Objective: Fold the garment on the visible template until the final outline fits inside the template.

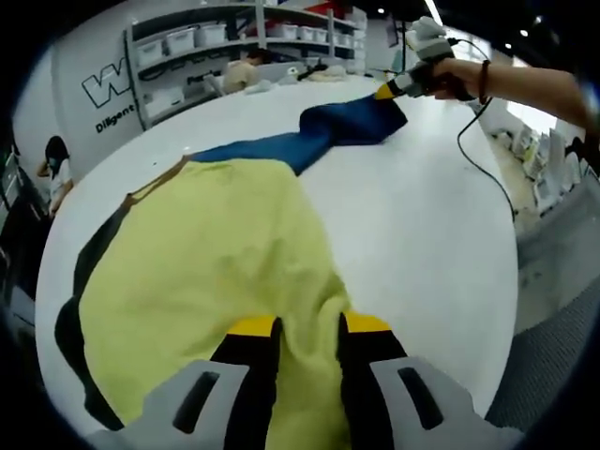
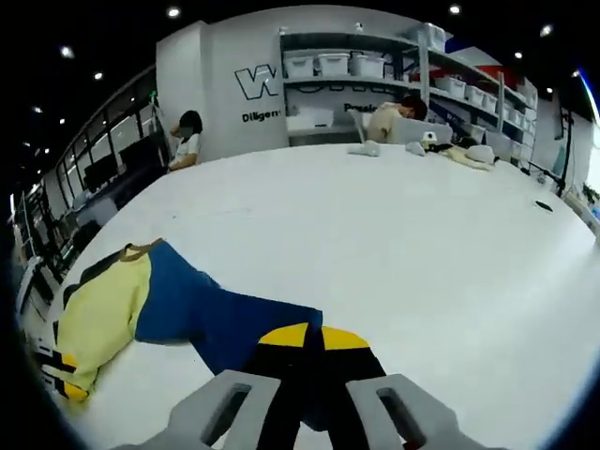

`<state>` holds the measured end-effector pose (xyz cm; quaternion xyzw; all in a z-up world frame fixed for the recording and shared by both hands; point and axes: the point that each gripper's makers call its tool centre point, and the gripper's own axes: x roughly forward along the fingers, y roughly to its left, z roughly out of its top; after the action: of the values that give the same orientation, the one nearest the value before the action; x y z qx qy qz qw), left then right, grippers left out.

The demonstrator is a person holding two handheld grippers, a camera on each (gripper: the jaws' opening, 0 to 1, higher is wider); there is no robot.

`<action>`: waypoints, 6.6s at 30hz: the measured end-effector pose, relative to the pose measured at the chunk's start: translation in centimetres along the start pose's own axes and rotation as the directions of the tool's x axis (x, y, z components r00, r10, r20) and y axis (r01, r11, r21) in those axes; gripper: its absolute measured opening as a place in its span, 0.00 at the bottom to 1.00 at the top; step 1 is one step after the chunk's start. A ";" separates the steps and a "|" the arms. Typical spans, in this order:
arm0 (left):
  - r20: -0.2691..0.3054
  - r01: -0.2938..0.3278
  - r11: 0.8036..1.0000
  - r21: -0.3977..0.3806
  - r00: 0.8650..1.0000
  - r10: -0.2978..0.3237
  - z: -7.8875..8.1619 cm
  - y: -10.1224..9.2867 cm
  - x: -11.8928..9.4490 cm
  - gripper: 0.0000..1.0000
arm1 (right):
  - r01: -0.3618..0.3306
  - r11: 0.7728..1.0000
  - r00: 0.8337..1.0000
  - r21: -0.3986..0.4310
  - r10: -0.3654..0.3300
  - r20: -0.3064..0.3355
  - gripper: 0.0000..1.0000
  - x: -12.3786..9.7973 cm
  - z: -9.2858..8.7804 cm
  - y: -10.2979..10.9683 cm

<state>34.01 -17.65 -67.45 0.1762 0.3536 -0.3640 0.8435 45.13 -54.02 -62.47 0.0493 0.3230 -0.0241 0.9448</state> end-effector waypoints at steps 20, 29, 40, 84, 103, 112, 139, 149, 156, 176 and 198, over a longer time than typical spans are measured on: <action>0.019 -0.006 1.000 -0.002 1.000 0.006 0.1 0.4 0.0 0.17 | 0.148 0.964 0.972 -0.220 -0.183 -0.145 0.00 2.9 -2.6 -5.5; 0.015 -0.006 1.000 -0.006 1.000 0.006 0.0 0.3 0.0 0.17 | 0.164 0.928 0.950 -0.335 -0.240 -0.200 0.00 1.2 -4.3 -5.8; 0.010 -0.004 1.000 -0.004 1.000 0.004 -0.1 0.3 -0.1 0.17 | 0.197 0.934 0.945 -0.300 -0.262 -0.195 0.00 0.8 -5.0 -5.9; 0.117 0.056 0.998 -0.011 0.992 -0.054 8.2 13.3 -1.0 0.05 | -0.325 0.914 0.942 -0.244 0.336 0.003 0.34 -6.5 -3.8 20.3; 0.006 -0.027 1.000 -0.014 1.000 0.027 5.4 17.4 2.8 0.09 | -0.499 0.814 0.865 -0.296 0.492 -0.104 0.25 -5.2 -6.6 32.6; 0.000 -0.029 0.999 -0.044 1.000 0.029 4.6 17.9 3.4 0.10 | -0.538 0.793 0.840 -0.285 0.533 -0.104 0.22 -4.2 -6.6 37.8; 0.025 -0.001 0.996 -0.084 1.000 0.003 4.1 18.0 4.3 0.09 | -0.470 0.820 0.883 -0.328 0.441 -0.161 0.07 1.6 -8.5 42.0; 0.026 -0.011 0.997 -0.080 1.000 0.013 4.2 18.3 4.5 0.10 | -0.502 0.831 0.865 -0.240 0.484 -0.134 0.00 0.5 -7.5 41.1; 0.019 -0.028 0.993 -0.115 0.999 0.031 4.0 18.5 4.3 0.13 | -0.492 0.821 0.870 -0.289 0.477 -0.125 0.00 -0.7 -6.2 38.8; 0.169 -0.096 0.989 -0.113 0.979 0.115 4.8 14.6 -4.1 0.27 | -0.567 0.776 0.823 -0.276 0.547 -0.151 0.00 -3.8 -5.2 35.8; 0.020 -0.057 0.997 -0.043 0.998 0.058 -0.5 4.0 -4.0 0.38 | -0.566 0.772 0.824 -0.289 0.539 -0.174 0.00 -5.2 -6.4 32.8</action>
<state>34.84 -12.73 -64.76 0.1644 0.3472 -0.3338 0.8608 39.69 -20.66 -61.79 -0.0152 0.3317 0.3104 0.8907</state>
